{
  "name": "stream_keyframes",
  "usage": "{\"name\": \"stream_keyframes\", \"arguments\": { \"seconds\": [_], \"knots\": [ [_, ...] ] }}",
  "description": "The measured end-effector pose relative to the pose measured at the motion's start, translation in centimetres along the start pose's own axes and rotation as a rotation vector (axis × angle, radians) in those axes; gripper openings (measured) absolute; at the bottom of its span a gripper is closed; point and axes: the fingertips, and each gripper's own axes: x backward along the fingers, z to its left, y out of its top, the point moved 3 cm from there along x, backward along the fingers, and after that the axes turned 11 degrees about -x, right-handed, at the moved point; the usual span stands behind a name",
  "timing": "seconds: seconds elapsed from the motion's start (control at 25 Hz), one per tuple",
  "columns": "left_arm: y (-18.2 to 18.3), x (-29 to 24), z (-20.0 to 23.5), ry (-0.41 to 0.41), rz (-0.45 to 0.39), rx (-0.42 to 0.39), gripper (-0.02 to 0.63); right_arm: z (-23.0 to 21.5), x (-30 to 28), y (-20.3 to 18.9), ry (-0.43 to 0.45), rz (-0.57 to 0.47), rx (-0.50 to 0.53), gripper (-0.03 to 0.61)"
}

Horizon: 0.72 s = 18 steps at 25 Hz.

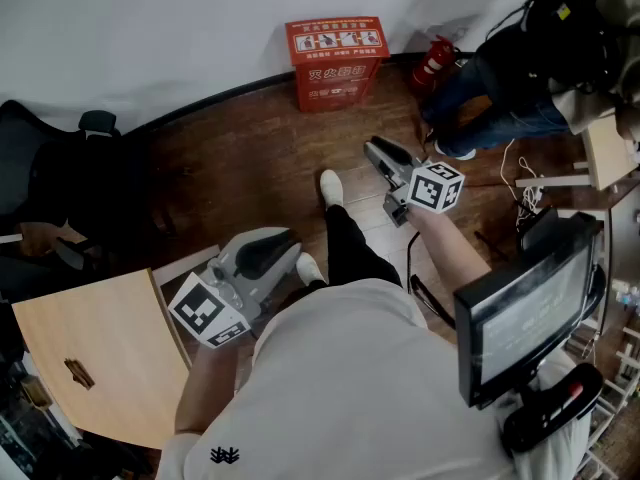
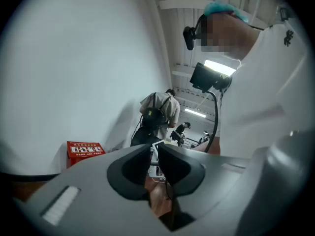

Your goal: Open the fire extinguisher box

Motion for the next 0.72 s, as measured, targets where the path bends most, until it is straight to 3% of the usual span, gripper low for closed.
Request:
{"name": "stream_keyframes", "arguments": {
  "seconds": [0.12, 0.4, 0.64, 0.72],
  "knots": [
    [1.0, -2.0, 4.0, 0.005, 0.012, -0.010, 0.046, -6.2, -4.2, 3.3, -0.026, -0.091, -0.135, 0.115],
    [1.2, -11.1, 15.8, 0.035, 0.043, 0.052, 0.046, -25.8, -15.0, 6.4, -0.134, -0.170, -0.383, 0.143],
    [1.2, -18.6, 21.7, -0.019, 0.083, 0.066, 0.046, -35.6, -20.4, 8.4, -0.211, -0.195, -0.497, 0.160],
    [0.5, -20.2, 23.1, -0.035, 0.107, 0.071, 0.046, -37.5, -21.5, 8.0, -0.198, -0.203, -0.546, 0.196]
  ]
}}
